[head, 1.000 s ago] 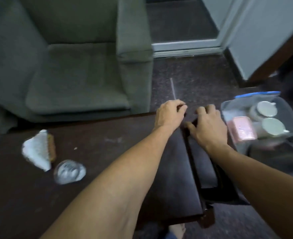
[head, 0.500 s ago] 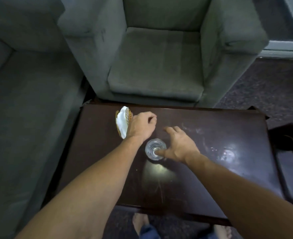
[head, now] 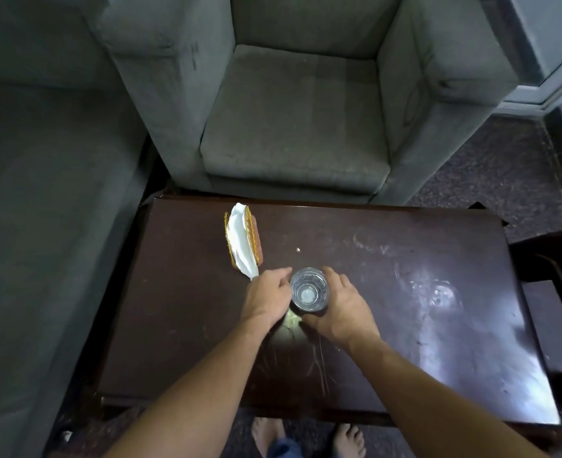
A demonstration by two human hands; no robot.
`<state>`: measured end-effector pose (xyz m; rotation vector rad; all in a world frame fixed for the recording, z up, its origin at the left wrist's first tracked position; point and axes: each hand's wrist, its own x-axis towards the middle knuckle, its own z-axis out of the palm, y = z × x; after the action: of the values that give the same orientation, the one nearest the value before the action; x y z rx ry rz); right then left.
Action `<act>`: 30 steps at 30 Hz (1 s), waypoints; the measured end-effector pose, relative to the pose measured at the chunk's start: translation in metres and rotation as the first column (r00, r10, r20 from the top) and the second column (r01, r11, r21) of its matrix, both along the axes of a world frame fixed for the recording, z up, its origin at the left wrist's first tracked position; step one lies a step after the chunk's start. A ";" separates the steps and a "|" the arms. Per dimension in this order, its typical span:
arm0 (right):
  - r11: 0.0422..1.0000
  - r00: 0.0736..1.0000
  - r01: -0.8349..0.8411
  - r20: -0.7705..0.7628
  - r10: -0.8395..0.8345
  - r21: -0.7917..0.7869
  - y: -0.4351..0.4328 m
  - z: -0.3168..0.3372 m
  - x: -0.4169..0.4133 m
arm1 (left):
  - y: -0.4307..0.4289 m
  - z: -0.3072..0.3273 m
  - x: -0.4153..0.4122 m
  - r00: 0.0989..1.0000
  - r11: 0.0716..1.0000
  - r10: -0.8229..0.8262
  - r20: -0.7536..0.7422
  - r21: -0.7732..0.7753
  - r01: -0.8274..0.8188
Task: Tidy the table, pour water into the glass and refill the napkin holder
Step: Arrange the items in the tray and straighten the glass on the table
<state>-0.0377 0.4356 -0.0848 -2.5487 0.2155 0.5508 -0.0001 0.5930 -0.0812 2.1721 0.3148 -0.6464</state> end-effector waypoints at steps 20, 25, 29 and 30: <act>0.983 0.975 0.154 0.147 -0.168 0.098 -0.030 -0.001 0.044 | -0.039 0.000 0.058 0.970 0.982 -0.132 0.204 0.159 0.100; 0.980 0.972 0.174 0.143 -0.186 0.094 -0.041 0.000 0.069 | -0.053 0.002 0.082 0.965 0.981 -0.148 0.217 0.155 0.116; 0.983 0.975 0.176 0.130 -0.182 0.053 -0.045 -0.003 0.081 | -0.060 -0.002 0.093 0.972 0.986 -0.118 0.204 0.141 0.090; 0.983 0.976 0.175 0.123 -0.180 0.047 -0.046 -0.005 0.083 | -0.061 -0.003 0.093 0.973 0.987 -0.114 0.199 0.138 0.087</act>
<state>0.0455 0.3900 -0.0898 -2.4869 0.3795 0.3209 0.0933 0.5319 -0.0841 2.3678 0.1392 -0.4604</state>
